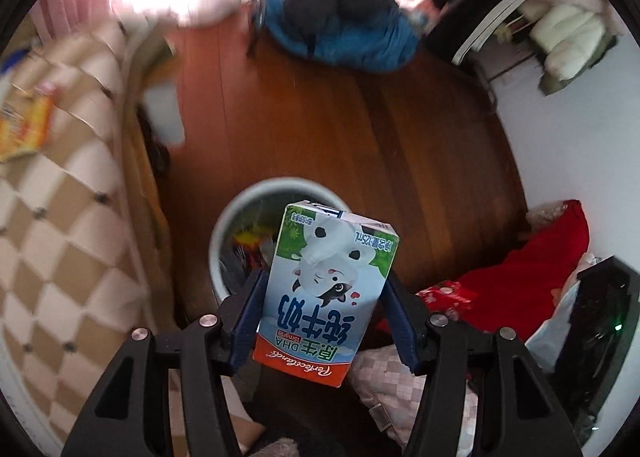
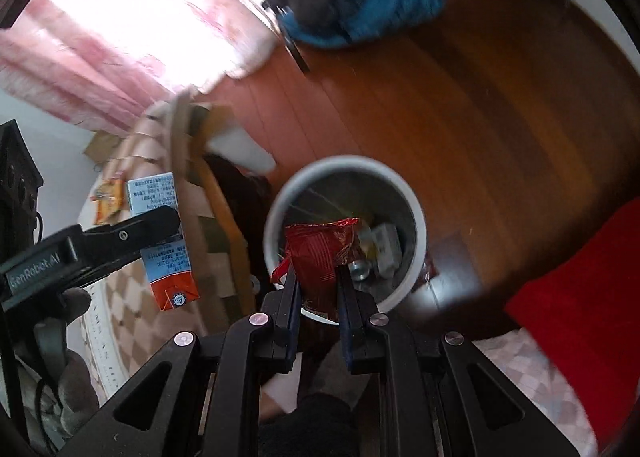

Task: Collect trash
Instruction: 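Carry the red bag and milk carton over the bin and open both tools, then move both open tools back from the bin over the table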

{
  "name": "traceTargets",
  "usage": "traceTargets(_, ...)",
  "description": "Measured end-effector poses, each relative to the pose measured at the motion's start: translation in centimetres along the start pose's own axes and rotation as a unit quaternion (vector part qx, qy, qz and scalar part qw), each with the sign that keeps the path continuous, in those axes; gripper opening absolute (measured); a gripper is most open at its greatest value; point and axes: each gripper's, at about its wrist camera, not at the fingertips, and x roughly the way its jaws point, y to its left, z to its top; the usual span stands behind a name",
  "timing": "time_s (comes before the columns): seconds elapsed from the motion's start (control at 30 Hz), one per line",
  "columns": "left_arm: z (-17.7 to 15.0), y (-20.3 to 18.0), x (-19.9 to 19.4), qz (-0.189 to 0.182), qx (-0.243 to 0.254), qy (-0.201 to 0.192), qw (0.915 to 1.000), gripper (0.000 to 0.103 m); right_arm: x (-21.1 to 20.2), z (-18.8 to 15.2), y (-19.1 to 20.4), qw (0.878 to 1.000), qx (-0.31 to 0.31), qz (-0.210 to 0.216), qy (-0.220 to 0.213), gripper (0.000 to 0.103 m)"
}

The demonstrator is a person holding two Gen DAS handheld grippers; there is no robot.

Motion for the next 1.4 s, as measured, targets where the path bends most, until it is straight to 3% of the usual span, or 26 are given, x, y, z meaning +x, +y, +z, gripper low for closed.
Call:
traceTargets(0.03,0.5,0.2,1.4,0.002,-0.005,0.013,0.9999,0.056,1.3,0.2,-0.8,1.0,0.007,0.001,0.009,0.017)
traceTargets(0.07,0.7,0.4,2.4,0.0,-0.008,0.024,0.9997,0.064,2.3,0.4,-1.4,1.0,0.011,0.002,0.017,0.017)
traceTargets(0.17,1.4,0.6,4.0,0.012,-0.011,0.037,0.9992,0.097,5.5,1.1,-3.0,0.999,0.022,-0.003,0.035,0.018)
traceTargets(0.23,1.6,0.7,4.7,0.027,-0.011,0.043,0.9986,0.098,7.4,1.3,-4.0,0.998,0.035,0.0,0.055,0.022)
traceTargets(0.27,1.5,0.7,4.8,0.032,-0.01,0.043,0.9985,0.098,8.1,1.4,-4.3,0.997,0.037,0.003,0.062,0.03)
traceTargets(0.33,1.5,0.9,4.8,0.05,-0.004,0.039,0.998,0.098,9.4,1.4,-4.6,0.996,0.044,-0.001,0.072,0.055)
traceTargets(0.37,1.3,0.9,4.7,0.064,0.003,0.034,0.9974,0.098,9.7,1.4,-4.7,0.996,0.046,0.002,0.074,0.077)
traceTargets(0.4,0.9,1.0,5.0,0.077,0.008,0.028,0.9966,0.098,10.0,1.3,-4.7,0.996,0.046,0.002,0.076,0.089)
traceTargets(0.47,0.3,1.2,4.5,0.115,0.025,0.006,0.993,0.098,10.2,0.8,-4.6,0.996,0.041,-0.009,0.078,0.091)
traceTargets(0.53,-0.2,1.6,4.6,0.142,0.034,-0.001,0.9893,0.098,10.2,0.6,-4.1,0.996,0.03,-0.03,0.081,0.102)
traceTargets(0.7,-1.6,1.9,4.4,0.176,0.049,-0.005,0.9832,0.098,8.8,-0.5,-2.9,0.991,0.001,-0.107,0.074,0.103)
traceTargets(0.83,-2.4,1.5,3.4,0.181,0.055,-0.013,0.9818,0.098,7.3,-0.8,-2.0,0.99,-0.013,-0.125,0.061,0.103)
traceTargets(1.4,-5.7,-0.8,-3.8,0.173,0.074,-0.059,0.9804,0.098,-2.9,-2.7,1.6,0.991,-0.036,-0.131,-0.001,0.103)
